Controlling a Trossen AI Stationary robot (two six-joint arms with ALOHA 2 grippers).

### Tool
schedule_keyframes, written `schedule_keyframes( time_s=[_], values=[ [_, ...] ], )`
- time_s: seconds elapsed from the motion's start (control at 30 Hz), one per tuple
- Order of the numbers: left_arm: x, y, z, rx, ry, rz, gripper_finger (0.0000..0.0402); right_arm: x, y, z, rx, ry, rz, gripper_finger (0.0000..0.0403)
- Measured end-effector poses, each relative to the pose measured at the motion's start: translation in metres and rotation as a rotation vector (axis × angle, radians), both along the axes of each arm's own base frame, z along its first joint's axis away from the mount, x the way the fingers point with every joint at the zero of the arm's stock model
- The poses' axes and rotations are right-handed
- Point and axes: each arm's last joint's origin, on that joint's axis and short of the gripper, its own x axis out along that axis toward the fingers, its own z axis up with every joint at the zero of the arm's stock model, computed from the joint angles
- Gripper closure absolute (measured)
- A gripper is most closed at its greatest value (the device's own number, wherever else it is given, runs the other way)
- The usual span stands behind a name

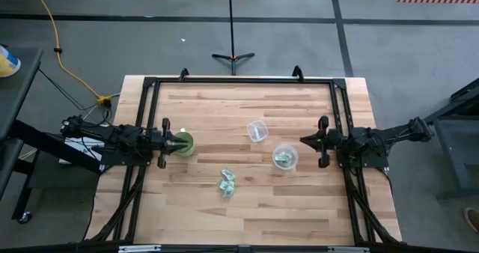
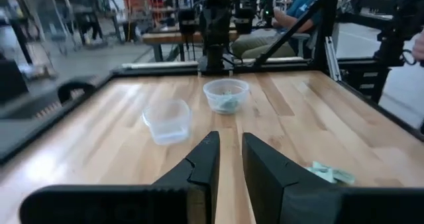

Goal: Pick and place Stevia / Truvia into bins
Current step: Put the stevia packet into the top transparent container

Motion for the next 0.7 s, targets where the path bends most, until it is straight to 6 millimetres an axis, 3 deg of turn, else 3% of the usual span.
schedule_keyframes(
  time_s=[0.2,0.5,0.7],
  values=[
    [0.0,0.003,0.004,0.016,-0.041,0.1,0.0285,0.0,-0.001,-0.003,0.005,0.04,-0.054,0.0391],
    [0.009,0.0,0.017,-0.107,-0.15,0.087,0.014,0.001,-0.003,-0.004,-0.073,0.058,-0.095,0.039],
    [0.032,-0.008,0.029,-0.109,-0.13,0.032,0.0125,0.001,-0.002,-0.004,0.005,0.05,-0.078,0.0393]
  ],
)
